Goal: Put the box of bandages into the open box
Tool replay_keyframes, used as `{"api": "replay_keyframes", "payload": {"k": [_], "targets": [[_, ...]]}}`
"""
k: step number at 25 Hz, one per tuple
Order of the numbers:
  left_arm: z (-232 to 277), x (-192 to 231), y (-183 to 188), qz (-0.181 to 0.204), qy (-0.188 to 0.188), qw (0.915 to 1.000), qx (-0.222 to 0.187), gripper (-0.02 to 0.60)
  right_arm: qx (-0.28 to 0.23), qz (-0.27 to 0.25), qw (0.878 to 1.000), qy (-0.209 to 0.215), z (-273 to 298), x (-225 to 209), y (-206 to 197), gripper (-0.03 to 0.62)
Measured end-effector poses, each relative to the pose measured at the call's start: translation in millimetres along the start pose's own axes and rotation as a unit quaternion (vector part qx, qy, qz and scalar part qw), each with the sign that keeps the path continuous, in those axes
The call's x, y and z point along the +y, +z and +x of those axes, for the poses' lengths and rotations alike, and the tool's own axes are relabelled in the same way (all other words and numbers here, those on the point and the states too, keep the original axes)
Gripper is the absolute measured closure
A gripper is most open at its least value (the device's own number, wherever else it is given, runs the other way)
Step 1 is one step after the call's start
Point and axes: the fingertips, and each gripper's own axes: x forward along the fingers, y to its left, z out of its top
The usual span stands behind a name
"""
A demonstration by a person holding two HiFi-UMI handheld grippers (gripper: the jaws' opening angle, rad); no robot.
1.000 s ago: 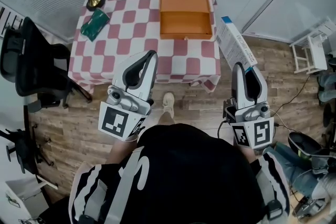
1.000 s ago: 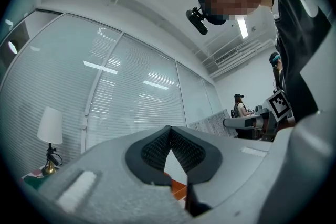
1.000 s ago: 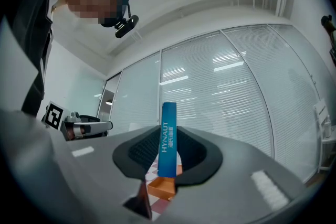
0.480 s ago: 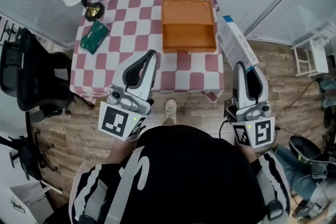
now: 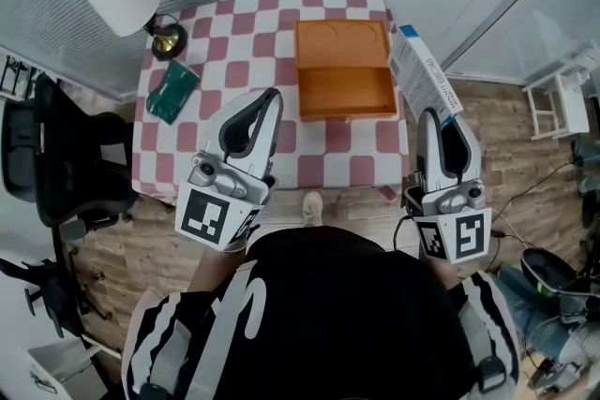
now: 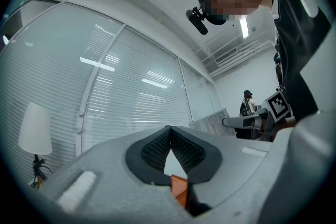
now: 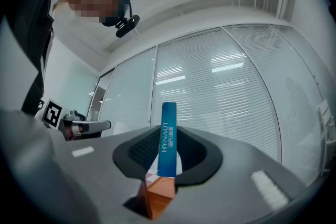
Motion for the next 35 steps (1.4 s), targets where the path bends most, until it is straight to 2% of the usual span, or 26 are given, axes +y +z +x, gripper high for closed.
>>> {"api": "replay_keyframes", "payload": {"k": [13,24,35], "targets": [[24,32,-12,-0.006,-0.011,0.9999,0.000,0.581,-0.006,0.007,1.000,-0.012,35,-9,-8,0.510],[30,16,-9,-0.029,0.016,0.9994,-0.006,0.581,0.009,-0.006,1.000,0.024,35,-27,-6,0.510],[37,10,-19,-0.028,0.024,0.9993,0.008,0.581,0.037,-0.056,0.996,0.063,37,-32,-22,0.510]]}}
